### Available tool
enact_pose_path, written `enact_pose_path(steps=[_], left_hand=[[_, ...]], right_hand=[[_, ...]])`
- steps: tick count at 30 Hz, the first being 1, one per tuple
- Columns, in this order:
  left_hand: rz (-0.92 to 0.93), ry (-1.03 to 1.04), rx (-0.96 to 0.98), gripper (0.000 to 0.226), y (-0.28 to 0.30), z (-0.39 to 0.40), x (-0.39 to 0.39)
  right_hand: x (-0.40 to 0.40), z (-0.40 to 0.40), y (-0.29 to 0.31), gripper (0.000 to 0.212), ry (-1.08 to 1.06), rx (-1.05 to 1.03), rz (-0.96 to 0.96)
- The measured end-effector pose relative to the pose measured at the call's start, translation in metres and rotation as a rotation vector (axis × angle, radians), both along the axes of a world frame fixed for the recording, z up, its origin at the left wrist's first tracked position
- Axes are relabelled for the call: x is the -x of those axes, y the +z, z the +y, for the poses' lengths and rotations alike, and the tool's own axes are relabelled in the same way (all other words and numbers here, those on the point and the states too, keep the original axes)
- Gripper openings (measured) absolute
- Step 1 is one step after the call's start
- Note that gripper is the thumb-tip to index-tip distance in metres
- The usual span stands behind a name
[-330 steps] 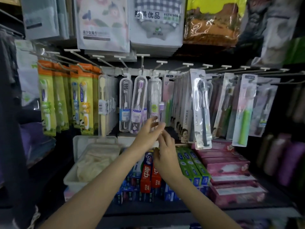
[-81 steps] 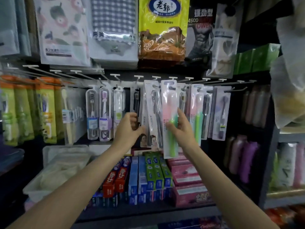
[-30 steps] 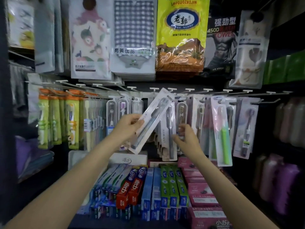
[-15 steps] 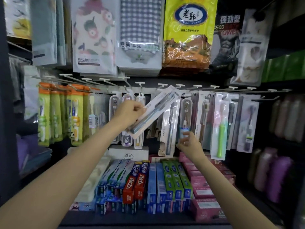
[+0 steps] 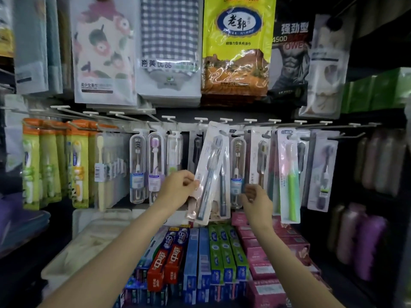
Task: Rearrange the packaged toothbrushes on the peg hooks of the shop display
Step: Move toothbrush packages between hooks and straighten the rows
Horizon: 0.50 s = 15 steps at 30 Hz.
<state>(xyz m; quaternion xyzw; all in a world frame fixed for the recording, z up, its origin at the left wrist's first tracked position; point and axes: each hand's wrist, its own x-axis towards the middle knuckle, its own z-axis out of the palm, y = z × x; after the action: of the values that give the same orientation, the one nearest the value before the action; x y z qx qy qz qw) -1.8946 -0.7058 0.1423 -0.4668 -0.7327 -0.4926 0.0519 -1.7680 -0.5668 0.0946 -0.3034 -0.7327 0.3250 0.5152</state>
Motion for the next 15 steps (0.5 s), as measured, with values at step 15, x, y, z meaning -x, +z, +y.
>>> enact_pose_path(steps=[15], left_hand=[[0.04,0.068,-0.092,0.015,-0.023,0.027,-0.012]], right_hand=[[-0.004,0.04,-0.017,0.058,0.025,0.27,0.118]])
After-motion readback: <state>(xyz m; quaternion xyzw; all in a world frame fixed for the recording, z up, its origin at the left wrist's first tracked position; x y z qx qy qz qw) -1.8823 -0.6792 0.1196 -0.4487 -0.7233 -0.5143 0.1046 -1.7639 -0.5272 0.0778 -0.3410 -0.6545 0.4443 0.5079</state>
